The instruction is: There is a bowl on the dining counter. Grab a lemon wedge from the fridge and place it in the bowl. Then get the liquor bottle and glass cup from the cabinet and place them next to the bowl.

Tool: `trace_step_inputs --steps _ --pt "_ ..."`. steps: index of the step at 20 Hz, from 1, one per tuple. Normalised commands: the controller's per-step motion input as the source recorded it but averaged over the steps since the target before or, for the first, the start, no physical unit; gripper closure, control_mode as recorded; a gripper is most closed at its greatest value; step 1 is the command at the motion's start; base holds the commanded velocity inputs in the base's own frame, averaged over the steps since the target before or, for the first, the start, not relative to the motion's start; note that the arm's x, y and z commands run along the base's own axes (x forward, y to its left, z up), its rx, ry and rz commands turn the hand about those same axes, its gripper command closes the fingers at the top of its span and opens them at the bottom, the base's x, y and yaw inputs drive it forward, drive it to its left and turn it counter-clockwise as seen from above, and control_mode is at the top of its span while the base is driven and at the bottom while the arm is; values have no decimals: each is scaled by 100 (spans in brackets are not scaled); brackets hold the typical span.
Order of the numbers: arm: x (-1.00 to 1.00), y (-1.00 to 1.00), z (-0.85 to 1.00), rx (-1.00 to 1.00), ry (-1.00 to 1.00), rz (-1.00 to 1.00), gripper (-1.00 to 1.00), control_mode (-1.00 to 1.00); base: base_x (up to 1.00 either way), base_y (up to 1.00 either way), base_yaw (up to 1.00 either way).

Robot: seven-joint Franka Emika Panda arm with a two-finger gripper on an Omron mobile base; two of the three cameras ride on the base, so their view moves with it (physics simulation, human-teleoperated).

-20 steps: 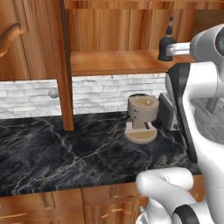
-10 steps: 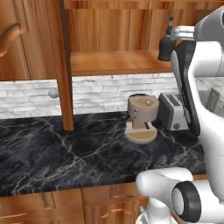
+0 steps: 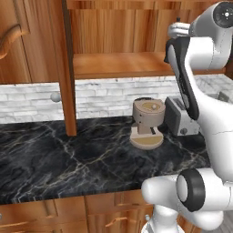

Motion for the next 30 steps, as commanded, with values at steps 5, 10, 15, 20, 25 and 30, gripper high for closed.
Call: trace_step_inputs --steps 5,10,15,20,25,30 --pt "44 -17 -7 1 0 0 -100 -100 0 0 0" --pt "27 -23 -8 0 0 0 -100 -100 0 0 0" --pt "22 -19 -8 0 0 0 -100 -100 0 0 0" --pt "29 -13 -8 0 0 0 -100 -100 0 0 0" --pt "46 0 0 0 0 3 -100 -100 0 0 0" --pt "50 0 -8 0 0 4 -100 -100 0 0 0"
